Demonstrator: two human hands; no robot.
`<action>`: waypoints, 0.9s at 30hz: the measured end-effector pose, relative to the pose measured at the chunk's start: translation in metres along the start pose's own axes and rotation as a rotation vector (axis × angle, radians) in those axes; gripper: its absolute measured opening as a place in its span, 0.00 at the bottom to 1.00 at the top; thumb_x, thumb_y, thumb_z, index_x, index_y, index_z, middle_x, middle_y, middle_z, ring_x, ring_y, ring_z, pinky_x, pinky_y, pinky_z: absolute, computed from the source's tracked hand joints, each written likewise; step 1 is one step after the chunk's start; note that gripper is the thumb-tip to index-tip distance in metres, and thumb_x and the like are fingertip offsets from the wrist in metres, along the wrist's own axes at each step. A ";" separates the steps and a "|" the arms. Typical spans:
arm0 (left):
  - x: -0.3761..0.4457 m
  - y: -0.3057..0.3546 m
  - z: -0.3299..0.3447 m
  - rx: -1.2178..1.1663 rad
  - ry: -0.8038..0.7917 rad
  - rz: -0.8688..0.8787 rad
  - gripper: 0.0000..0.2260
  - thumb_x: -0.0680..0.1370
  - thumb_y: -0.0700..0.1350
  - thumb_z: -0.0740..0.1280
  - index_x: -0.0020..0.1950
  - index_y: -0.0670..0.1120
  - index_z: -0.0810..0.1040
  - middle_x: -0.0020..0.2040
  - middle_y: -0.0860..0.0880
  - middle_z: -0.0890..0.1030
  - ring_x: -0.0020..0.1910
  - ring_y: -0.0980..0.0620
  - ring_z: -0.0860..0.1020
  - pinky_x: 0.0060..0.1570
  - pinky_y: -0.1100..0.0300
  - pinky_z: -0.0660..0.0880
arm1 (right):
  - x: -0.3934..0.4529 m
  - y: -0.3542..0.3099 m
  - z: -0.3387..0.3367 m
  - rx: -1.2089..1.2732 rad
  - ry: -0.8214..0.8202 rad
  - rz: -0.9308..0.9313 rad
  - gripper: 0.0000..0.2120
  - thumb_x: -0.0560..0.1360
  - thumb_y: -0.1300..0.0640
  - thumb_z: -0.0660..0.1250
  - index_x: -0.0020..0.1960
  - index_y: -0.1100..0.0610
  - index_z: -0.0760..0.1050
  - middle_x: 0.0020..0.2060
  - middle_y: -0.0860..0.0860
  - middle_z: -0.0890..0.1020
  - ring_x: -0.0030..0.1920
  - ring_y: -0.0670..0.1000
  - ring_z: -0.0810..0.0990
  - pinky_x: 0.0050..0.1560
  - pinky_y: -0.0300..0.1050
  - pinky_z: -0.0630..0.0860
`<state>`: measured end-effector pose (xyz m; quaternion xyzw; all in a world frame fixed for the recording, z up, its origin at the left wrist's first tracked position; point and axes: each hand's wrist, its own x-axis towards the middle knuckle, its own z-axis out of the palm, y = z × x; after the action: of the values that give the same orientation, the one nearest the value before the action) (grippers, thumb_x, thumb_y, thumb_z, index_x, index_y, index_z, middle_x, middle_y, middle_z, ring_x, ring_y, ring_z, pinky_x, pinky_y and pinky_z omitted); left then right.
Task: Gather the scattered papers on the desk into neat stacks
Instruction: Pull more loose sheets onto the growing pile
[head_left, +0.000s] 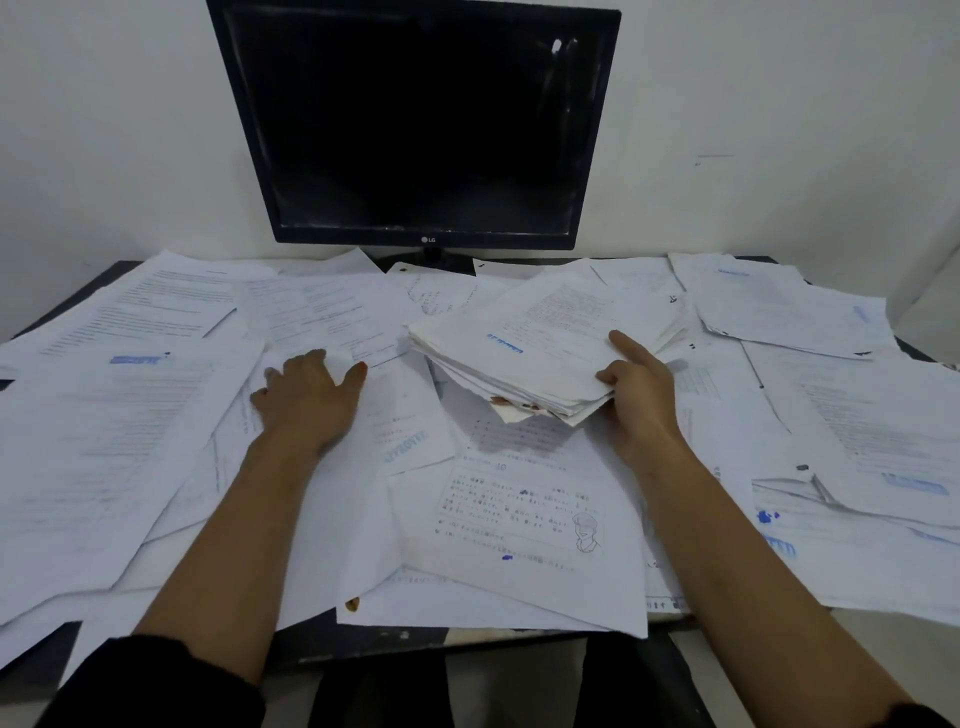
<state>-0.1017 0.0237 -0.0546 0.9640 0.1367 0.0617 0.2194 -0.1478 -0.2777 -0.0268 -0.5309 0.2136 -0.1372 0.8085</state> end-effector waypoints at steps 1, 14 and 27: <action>0.000 -0.001 -0.001 -0.071 0.053 0.038 0.29 0.80 0.62 0.56 0.76 0.47 0.63 0.74 0.43 0.67 0.73 0.40 0.64 0.71 0.45 0.57 | -0.001 0.000 0.001 0.028 -0.009 0.001 0.26 0.72 0.73 0.56 0.65 0.53 0.76 0.60 0.54 0.77 0.57 0.56 0.79 0.57 0.50 0.79; 0.008 -0.016 -0.012 -0.067 -0.011 -0.045 0.31 0.80 0.60 0.60 0.77 0.45 0.59 0.76 0.40 0.61 0.75 0.38 0.57 0.73 0.41 0.52 | -0.015 0.004 0.010 -0.018 -0.176 0.013 0.27 0.71 0.75 0.55 0.60 0.55 0.80 0.58 0.52 0.79 0.56 0.57 0.80 0.57 0.54 0.80; 0.002 -0.064 -0.059 -0.319 0.303 0.064 0.19 0.79 0.49 0.66 0.68 0.46 0.73 0.71 0.44 0.69 0.70 0.43 0.67 0.68 0.50 0.62 | -0.034 0.003 0.040 -0.022 -0.318 0.092 0.26 0.71 0.73 0.56 0.61 0.55 0.80 0.60 0.54 0.79 0.57 0.60 0.79 0.54 0.55 0.81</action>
<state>-0.1252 0.1033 -0.0298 0.9007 0.1262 0.2337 0.3439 -0.1580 -0.2295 -0.0093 -0.5445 0.1087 -0.0118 0.8316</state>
